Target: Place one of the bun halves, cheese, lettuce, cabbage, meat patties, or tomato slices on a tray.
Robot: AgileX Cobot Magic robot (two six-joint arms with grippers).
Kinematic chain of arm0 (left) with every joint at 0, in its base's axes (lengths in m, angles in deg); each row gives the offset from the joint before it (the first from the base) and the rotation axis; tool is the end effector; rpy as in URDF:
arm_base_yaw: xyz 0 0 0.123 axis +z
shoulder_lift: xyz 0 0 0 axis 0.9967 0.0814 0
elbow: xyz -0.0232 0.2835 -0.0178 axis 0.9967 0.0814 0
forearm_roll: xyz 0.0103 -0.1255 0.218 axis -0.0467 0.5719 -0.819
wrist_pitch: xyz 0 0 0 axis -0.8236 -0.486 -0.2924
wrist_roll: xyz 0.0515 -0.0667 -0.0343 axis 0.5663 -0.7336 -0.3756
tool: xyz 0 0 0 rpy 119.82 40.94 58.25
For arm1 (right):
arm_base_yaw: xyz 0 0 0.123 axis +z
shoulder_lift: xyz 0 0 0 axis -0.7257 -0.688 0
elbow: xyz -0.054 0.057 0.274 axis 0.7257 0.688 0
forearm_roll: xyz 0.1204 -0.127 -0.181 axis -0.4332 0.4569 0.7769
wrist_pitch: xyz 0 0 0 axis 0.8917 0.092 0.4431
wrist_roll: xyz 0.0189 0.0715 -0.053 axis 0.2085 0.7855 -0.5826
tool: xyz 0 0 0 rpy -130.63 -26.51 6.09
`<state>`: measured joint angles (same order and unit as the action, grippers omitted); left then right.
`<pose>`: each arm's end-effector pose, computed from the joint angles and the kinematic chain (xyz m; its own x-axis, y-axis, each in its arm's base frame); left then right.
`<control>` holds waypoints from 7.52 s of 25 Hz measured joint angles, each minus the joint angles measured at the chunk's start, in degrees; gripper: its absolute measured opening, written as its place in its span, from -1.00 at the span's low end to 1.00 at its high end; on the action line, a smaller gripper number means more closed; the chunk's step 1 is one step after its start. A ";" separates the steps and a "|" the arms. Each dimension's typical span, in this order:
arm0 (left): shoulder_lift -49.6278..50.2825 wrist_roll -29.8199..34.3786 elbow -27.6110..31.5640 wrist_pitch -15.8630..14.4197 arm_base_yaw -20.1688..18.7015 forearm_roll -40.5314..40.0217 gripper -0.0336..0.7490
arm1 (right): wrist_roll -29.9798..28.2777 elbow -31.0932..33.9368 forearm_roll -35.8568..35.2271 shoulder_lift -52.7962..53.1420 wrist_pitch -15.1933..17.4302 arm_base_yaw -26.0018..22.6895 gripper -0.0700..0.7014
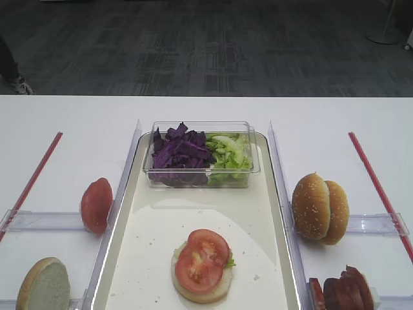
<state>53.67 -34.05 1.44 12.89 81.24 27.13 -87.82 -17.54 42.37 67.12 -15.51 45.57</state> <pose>0.1002 -0.0020 0.2780 -0.9328 -0.0412 -0.3581 -0.0498 0.9986 0.0149 -0.0078 0.0035 0.2688 -0.5028 0.0597 -0.8624 0.0105 0.9980 0.0630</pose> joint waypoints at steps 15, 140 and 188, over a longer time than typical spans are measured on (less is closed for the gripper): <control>-19.29 -0.45 6.10 -2.57 0.04 0.00 0.03 | 0.00 0.00 0.00 0.00 0.00 0.00 0.05; -43.20 0.92 8.99 1.24 0.75 -4.42 0.01 | 0.46 0.00 0.00 0.00 -0.10 0.00 0.05; -43.20 1.05 8.99 1.24 0.75 -4.42 0.01 | 0.46 0.00 0.00 0.00 -0.10 0.00 0.05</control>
<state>10.47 -32.99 10.43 14.13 81.99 22.71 -87.36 -17.54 42.37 67.12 -15.61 45.57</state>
